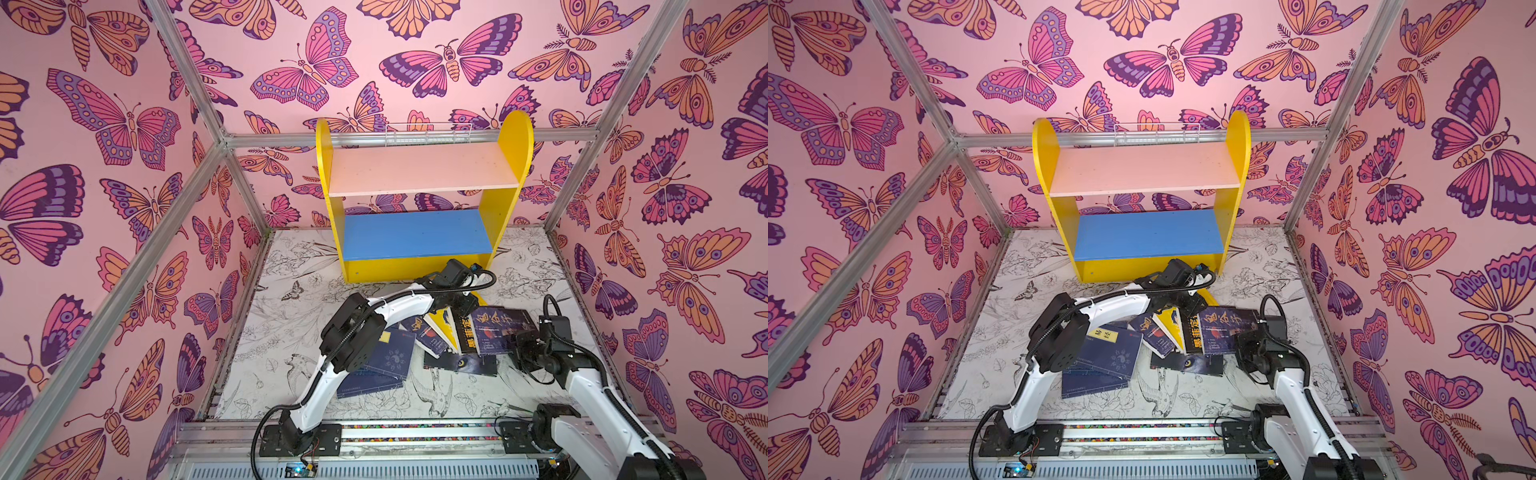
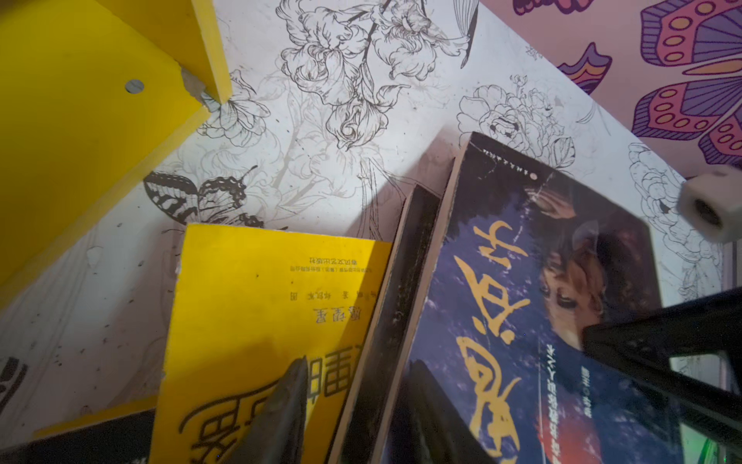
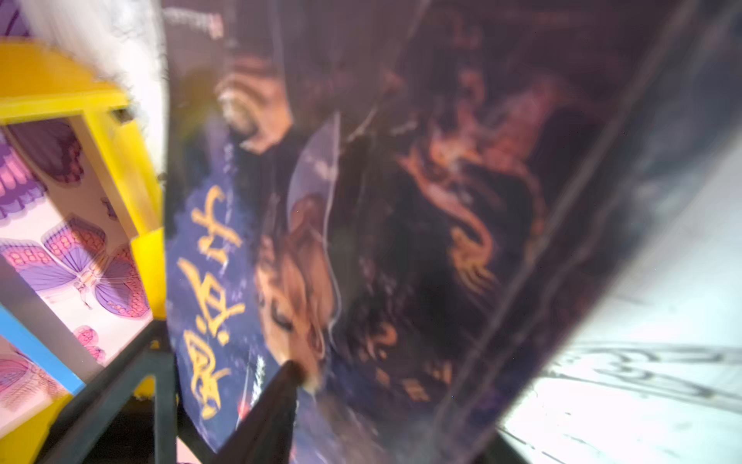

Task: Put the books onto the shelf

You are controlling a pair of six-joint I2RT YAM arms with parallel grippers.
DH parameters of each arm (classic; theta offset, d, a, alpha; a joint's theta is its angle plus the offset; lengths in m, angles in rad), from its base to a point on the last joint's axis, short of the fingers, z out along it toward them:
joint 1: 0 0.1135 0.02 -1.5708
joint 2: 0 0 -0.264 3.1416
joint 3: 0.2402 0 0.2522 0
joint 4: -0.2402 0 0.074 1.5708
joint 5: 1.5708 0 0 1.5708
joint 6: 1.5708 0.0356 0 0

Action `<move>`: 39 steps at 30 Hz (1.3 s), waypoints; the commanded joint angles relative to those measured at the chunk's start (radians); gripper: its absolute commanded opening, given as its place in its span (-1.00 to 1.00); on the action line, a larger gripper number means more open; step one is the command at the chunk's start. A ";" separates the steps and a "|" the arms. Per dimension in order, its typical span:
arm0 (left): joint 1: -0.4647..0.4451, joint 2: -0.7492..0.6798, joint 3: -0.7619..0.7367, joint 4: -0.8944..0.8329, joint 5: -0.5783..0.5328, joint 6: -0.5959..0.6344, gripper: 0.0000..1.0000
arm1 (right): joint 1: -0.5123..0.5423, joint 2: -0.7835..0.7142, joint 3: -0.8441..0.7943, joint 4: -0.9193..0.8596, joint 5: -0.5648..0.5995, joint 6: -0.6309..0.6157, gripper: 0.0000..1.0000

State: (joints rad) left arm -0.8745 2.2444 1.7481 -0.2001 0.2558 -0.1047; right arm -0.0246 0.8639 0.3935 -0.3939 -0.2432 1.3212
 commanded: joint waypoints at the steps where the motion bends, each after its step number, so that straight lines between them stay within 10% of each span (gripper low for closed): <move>1: -0.001 0.041 -0.050 -0.115 -0.030 0.028 -0.17 | 0.001 -0.009 0.075 0.011 0.011 -0.124 -0.22; 12: 0.004 0.027 -0.047 -0.114 -0.028 0.010 -0.17 | 0.006 -0.023 0.053 0.133 -0.021 -0.161 -1.00; 18: 0.101 -0.101 -0.028 -0.100 -0.087 -0.117 0.40 | 0.014 -0.056 0.194 0.064 -0.016 -0.310 -1.00; 26: 0.191 -0.463 -0.243 -0.030 -0.385 -0.240 0.66 | 0.100 -0.043 0.379 0.185 -0.036 -0.382 -1.00; 39: 0.243 -0.866 -0.758 -0.078 -0.619 -0.599 0.76 | 0.387 0.499 0.661 0.749 0.064 -0.195 -1.00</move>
State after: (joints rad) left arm -0.6342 1.4212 1.0172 -0.2485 -0.3096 -0.6357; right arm 0.3580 1.2873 0.9668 0.0872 -0.2176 1.0439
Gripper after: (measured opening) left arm 0.877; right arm 0.127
